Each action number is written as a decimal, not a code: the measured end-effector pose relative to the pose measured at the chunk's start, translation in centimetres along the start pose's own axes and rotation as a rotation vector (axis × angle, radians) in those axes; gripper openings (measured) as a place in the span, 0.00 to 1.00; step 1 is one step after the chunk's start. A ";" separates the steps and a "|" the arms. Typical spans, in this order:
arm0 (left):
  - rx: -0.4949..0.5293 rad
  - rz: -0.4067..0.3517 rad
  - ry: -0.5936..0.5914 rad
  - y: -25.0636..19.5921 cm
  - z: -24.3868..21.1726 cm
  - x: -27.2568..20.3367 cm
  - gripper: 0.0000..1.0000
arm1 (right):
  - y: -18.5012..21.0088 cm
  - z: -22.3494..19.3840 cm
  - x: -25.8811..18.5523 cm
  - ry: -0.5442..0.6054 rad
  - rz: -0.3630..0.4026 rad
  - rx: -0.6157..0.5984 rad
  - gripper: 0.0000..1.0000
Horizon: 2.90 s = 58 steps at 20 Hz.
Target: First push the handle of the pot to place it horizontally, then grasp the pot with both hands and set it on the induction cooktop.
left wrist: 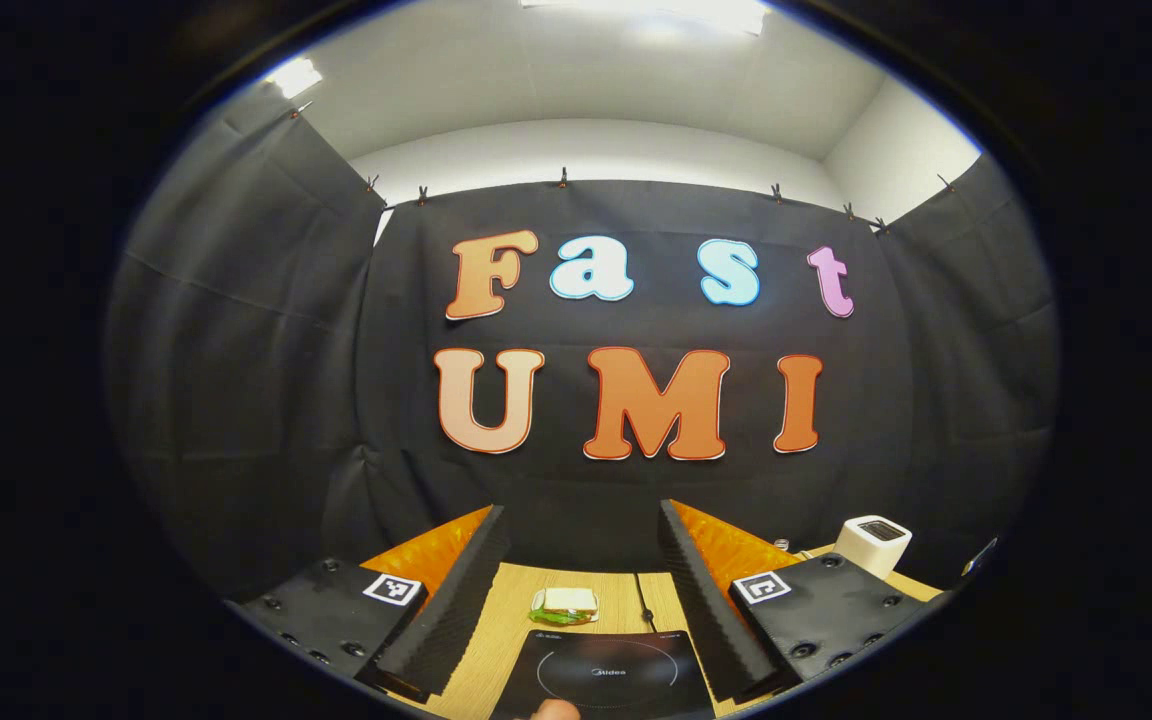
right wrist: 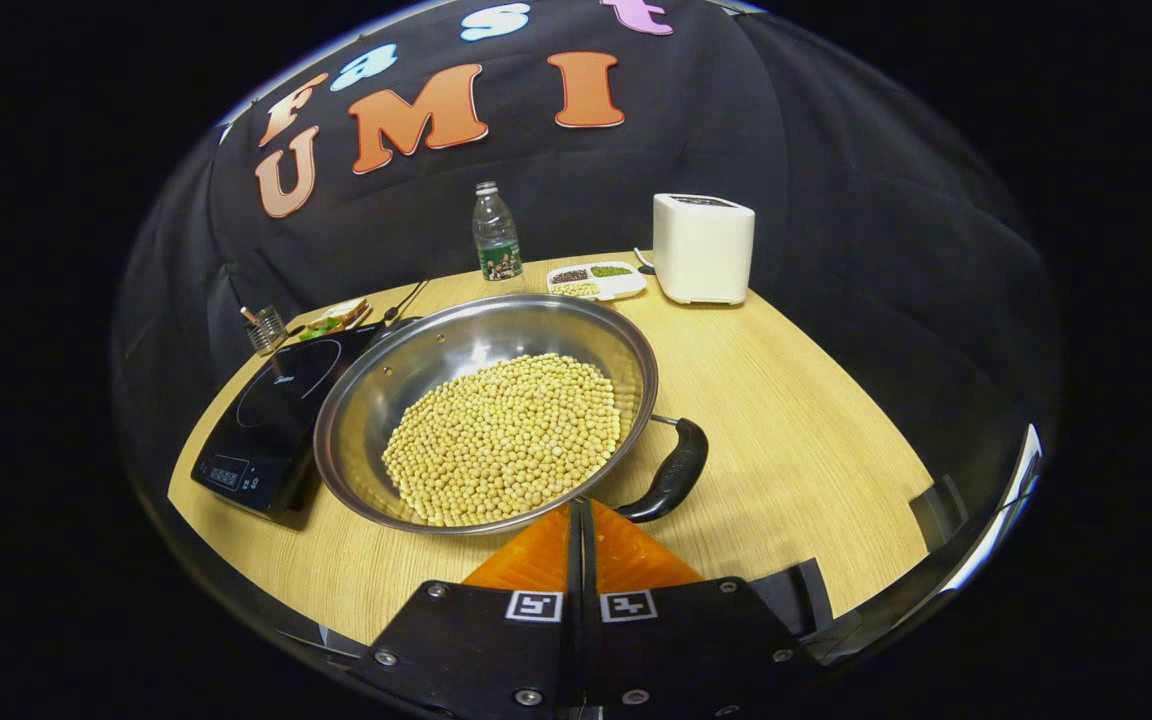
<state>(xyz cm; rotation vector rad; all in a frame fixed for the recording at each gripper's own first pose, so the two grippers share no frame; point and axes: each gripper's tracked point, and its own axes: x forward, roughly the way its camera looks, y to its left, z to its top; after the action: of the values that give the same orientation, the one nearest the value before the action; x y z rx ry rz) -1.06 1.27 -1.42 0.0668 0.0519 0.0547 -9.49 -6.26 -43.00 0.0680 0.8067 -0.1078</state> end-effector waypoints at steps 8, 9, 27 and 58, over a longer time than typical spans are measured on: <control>0.002 -0.003 0.006 -0.4 -0.3 0.5 0.98 | -1.0 0.7 0.8 -0.008 -0.032 0.004 0.00; 0.003 -0.004 0.005 -0.5 -0.3 0.5 0.97 | -1.1 0.9 1.0 -0.009 -0.035 0.005 0.00; 0.009 0.002 -0.002 -0.5 -0.2 0.6 0.99 | -3.1 2.3 2.1 -0.015 -0.082 0.018 0.00; 0.002 -0.010 0.022 -1.4 -1.0 1.6 0.99 | -5.3 4.4 5.0 -0.002 -0.098 0.002 0.00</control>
<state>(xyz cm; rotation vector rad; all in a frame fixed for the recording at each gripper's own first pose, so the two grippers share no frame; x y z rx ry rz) 0.59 0.03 -2.62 0.0679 0.0743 0.0458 -3.53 -12.37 -43.68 0.0302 0.8084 -0.2011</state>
